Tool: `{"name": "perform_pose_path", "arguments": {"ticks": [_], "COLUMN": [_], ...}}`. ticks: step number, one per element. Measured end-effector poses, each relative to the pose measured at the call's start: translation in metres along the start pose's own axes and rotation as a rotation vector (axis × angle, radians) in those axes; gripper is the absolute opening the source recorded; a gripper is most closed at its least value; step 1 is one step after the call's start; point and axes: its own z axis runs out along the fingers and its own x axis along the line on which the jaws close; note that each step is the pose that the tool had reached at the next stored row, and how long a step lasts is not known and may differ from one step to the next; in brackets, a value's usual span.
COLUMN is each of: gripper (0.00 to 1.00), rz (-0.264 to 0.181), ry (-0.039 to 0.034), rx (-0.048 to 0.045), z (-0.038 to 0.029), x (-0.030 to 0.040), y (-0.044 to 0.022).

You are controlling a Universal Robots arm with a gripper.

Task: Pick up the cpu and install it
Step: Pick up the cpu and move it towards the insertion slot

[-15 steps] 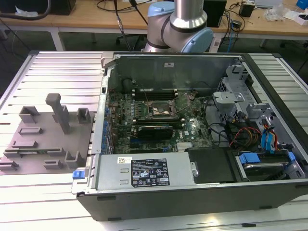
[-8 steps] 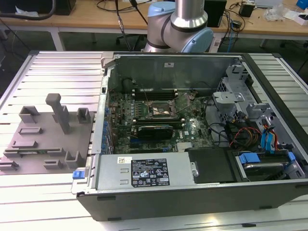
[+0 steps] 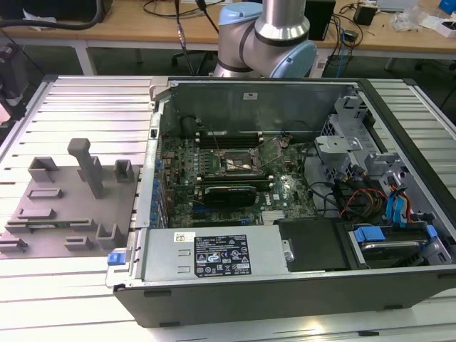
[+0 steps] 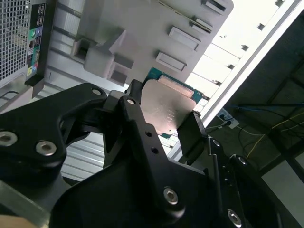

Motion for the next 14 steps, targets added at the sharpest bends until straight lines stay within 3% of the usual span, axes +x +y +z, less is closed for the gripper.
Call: {"name": "perform_pose_path", "arguments": {"ticks": [4, 14], "gripper": [0.55, 0.55], "rz": [0.000, 0.000], "ry": [0.0002, 0.0001], "rx": [0.0001, 0.0000], "z": [-0.0001, -0.0001], "x": [-0.0109, -0.0547], "y": [0.0007, 0.0036]}}
